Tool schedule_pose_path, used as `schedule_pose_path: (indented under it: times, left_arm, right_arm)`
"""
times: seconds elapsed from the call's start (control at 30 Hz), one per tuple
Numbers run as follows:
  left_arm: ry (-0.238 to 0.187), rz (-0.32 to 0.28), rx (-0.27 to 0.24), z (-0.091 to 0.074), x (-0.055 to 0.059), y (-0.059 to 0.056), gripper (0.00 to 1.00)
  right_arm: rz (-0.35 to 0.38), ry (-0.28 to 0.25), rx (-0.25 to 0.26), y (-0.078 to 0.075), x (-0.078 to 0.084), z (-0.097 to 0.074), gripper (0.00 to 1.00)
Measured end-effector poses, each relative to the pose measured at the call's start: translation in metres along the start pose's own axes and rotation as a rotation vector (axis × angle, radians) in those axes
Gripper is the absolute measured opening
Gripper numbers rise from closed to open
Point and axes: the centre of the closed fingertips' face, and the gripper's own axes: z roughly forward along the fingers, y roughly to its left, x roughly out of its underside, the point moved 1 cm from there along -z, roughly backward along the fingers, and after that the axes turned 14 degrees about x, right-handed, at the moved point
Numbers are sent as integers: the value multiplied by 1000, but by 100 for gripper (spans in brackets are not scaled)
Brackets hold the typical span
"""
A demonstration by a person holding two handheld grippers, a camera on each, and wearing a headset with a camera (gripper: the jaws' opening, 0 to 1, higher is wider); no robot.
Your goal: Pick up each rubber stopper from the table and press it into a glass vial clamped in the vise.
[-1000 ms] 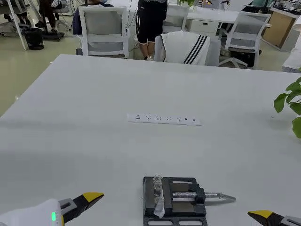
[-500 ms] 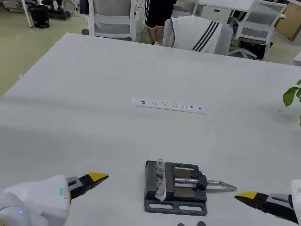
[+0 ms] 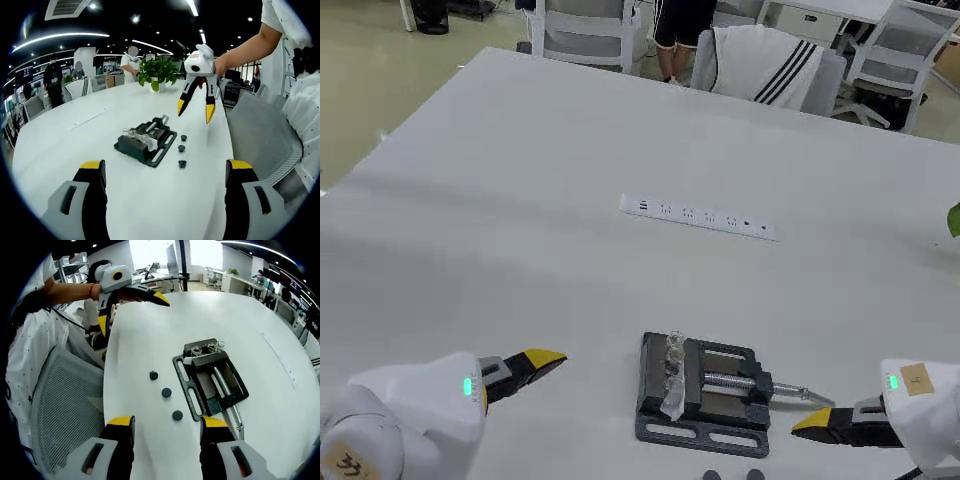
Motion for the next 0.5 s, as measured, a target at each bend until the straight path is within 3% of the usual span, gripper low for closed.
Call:
schedule_pose_path:
  times: [0.23, 0.5]
  left_arm:
    - [-20, -17, -8, 0, 1, 1, 99]
    - [-26, -17, -13, 0, 3, 3, 99]
  right_arm:
    - [-135, 98, -16, 1, 10, 12, 38]
    - [-185, 132, -30, 1, 11, 26, 26]
